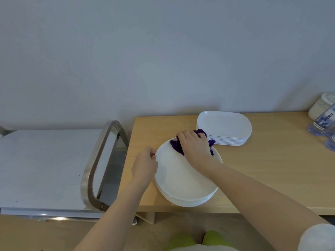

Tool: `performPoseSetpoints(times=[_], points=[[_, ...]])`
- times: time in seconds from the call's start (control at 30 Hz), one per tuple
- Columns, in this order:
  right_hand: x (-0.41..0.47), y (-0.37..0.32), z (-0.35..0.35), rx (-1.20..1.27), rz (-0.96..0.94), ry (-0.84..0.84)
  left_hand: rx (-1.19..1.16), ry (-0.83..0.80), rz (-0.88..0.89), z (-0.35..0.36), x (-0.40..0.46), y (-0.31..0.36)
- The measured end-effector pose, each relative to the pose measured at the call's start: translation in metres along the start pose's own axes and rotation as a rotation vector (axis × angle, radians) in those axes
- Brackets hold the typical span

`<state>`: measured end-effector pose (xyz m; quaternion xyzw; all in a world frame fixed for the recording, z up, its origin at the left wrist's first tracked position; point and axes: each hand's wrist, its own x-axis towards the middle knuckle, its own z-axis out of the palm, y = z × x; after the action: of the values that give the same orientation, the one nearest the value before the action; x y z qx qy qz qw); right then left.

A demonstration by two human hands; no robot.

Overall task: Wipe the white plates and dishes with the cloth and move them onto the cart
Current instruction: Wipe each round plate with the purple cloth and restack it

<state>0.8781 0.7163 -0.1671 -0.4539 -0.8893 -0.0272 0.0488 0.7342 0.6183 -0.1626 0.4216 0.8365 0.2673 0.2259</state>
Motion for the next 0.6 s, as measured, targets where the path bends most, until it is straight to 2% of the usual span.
performPoseSetpoints(times=[0.4, 0.6], points=[[-0.036, 0.049, -0.015, 0.016, 0.226, -0.069, -0.051, -0.001, 0.026, 0.0, 0.0, -0.003], [-0.056, 0.07, -0.028, 0.09, 0.316, 0.018, -0.095, 0.005, 0.036, 0.002, -0.002, -0.004]])
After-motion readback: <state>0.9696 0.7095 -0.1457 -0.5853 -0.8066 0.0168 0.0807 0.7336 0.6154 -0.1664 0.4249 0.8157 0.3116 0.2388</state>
